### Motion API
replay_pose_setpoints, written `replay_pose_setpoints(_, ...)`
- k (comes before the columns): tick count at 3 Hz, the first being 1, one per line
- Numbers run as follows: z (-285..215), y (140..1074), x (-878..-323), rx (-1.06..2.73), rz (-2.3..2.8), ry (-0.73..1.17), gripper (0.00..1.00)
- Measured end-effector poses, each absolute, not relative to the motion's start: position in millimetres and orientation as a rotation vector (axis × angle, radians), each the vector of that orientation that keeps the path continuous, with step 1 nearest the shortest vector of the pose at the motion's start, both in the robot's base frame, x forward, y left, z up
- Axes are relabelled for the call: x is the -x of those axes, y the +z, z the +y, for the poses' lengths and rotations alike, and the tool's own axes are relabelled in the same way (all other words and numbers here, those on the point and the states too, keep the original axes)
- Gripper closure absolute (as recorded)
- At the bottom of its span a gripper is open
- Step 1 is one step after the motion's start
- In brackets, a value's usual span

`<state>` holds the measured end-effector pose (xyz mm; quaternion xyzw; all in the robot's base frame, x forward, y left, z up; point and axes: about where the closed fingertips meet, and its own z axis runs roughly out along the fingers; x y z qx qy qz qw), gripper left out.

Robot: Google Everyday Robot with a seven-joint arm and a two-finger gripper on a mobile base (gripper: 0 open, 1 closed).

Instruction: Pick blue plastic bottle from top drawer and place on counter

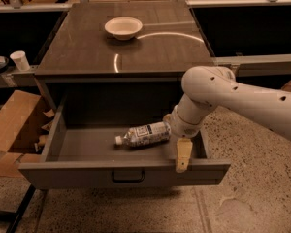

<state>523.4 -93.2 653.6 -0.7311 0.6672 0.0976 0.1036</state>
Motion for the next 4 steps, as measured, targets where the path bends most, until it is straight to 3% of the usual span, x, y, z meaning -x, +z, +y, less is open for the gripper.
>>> replay_pose_setpoints(4, -74.3, 763.5, -500.7, 2.178, 1.815, 0.286, 0.0)
